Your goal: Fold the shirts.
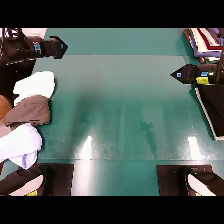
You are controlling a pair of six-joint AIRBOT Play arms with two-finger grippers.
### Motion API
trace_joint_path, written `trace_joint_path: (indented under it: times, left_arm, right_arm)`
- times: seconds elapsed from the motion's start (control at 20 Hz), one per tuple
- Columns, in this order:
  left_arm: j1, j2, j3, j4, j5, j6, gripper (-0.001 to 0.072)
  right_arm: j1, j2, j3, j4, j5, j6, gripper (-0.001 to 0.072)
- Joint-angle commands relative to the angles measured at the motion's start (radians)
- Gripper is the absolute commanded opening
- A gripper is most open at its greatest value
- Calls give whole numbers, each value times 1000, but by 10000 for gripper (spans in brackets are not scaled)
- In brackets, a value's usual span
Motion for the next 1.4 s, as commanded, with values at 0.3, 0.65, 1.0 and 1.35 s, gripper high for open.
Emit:
trace_joint_path:
  times: [0.3,0.65,1.0,1.35]
  left_arm:
    - [278,-414,0,334,-14,-137,674]
    - [336,-551,12,333,-32,-137,248]
    - [328,-404,260,322,-214,-131,30]
    - [127,21,416,143,-252,74,29]
  right_arm:
    - [2,1,0,1,-2,5,19]
    - [2,1,0,1,-37,5,19]
    - [2,1,47,8,-80,6,19]
    - [0,1,270,-3,-126,4,19]
